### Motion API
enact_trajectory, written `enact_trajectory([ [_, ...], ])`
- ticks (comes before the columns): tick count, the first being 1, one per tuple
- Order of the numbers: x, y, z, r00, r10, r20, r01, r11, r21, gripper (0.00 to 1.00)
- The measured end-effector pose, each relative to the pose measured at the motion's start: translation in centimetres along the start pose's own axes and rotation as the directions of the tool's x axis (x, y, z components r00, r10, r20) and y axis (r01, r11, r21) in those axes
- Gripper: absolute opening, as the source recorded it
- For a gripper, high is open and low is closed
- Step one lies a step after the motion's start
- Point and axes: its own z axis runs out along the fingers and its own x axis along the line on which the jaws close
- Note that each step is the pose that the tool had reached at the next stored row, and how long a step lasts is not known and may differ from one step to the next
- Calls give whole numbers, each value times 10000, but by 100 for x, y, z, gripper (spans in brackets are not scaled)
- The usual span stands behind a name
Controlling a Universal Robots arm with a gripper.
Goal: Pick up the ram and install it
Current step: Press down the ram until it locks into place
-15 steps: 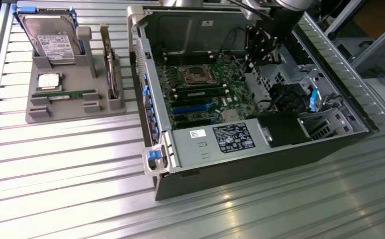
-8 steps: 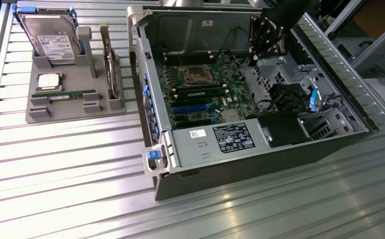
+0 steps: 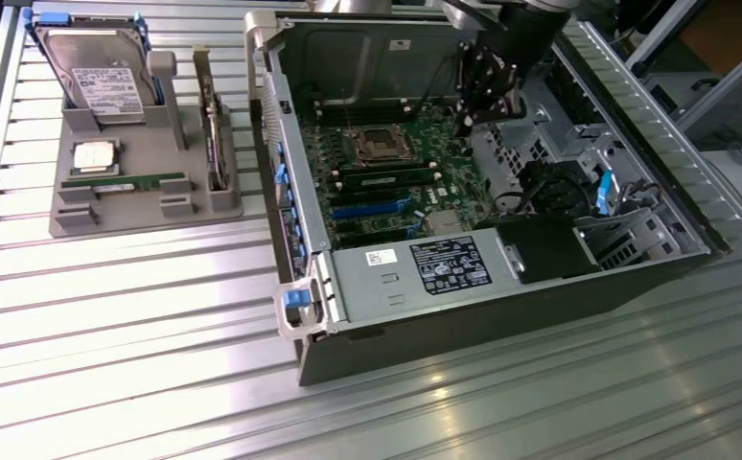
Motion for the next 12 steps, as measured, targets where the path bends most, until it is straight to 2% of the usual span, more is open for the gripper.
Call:
enact_trajectory([
  [1, -2, 78, 49, 10000, -1, -3, 1, 10000, 0, 11],
  [3, -5, 152, 109, 10000, 0, -4, 0, 10000, 0, 11],
  [7, -4, 129, 255, 10000, -1, -3, 1, 10000, 0, 11],
  [8, -7, 106, 318, 10000, -5, -5, 5, 10000, 0, 11],
  [12, -10, 98, 422, 10000, -10, -4, 10, 10000, 0, 11],
])
